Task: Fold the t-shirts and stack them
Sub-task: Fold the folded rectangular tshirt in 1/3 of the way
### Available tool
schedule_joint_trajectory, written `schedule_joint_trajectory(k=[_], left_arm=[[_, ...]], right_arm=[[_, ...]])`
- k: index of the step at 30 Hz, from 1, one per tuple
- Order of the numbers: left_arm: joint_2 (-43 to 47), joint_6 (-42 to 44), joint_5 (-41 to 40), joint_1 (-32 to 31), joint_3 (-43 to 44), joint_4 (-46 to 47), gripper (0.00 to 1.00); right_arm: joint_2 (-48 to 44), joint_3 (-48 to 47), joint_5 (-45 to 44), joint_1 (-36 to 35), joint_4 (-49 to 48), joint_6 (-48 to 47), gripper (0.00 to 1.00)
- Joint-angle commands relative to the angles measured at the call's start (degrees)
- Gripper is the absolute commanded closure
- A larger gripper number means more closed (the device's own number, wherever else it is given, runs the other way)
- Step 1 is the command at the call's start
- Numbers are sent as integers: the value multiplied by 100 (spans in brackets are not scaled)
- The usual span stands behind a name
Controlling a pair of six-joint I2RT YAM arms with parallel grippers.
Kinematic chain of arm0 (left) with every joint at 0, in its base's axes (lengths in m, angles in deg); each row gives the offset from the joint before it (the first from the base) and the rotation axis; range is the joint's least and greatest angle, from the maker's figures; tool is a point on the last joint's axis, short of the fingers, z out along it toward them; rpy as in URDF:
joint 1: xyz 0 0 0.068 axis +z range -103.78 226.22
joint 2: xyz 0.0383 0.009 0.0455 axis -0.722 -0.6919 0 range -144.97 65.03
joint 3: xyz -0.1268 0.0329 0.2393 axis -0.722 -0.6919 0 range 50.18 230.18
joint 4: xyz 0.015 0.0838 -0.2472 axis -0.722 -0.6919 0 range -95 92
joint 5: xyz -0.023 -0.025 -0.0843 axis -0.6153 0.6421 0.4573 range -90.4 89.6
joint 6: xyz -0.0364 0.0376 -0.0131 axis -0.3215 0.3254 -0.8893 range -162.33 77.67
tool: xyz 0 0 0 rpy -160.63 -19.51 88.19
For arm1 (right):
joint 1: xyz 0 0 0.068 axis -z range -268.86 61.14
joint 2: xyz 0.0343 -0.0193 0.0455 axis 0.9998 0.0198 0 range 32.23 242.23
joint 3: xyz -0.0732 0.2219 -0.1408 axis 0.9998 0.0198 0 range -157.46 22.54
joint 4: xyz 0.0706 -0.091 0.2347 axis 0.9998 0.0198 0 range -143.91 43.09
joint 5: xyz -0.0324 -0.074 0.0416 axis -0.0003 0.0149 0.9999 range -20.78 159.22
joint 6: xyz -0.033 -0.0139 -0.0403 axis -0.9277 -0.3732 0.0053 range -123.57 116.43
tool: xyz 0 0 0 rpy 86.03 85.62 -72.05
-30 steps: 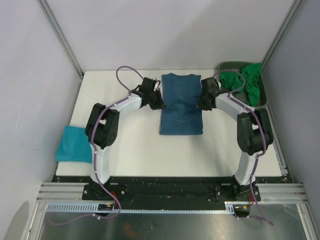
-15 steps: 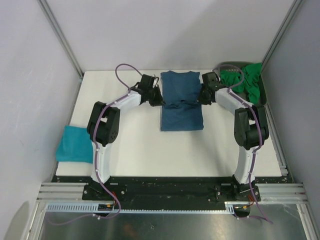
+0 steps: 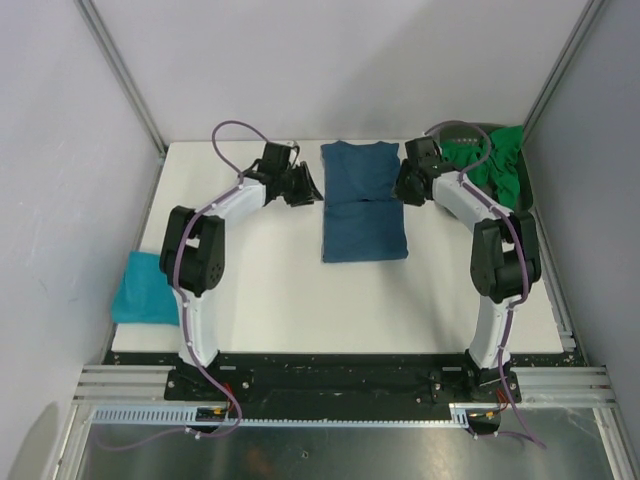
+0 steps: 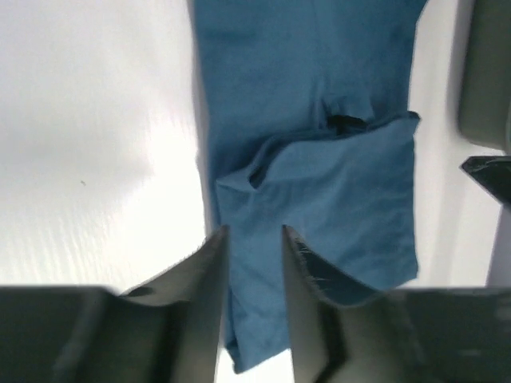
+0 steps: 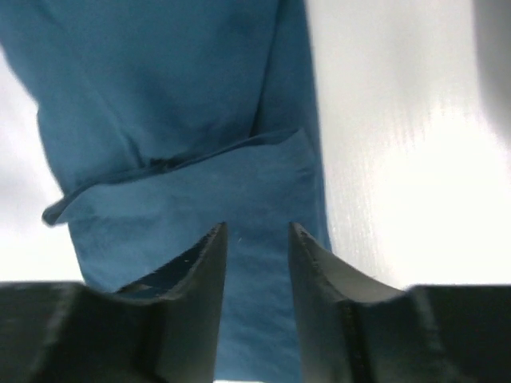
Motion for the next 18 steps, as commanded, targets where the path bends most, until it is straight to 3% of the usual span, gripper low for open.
schedule_joint_trajectory(k=[1,4,7,18], left_arm=[[707,150,230,-316,-384,81,70],[517,103,313,-544,-425,96,85],[202,37,433,-656,-261,120,94],[-1252,-80,390,-300,900,135,100]], right_arm=[[-483,148,163,-306,-132,-22,65],[-313,202,330,-437,-296,55,78],[-65,143,734,-484,-549,150,84],[1430,-762,1222,-342,-891,185,91]])
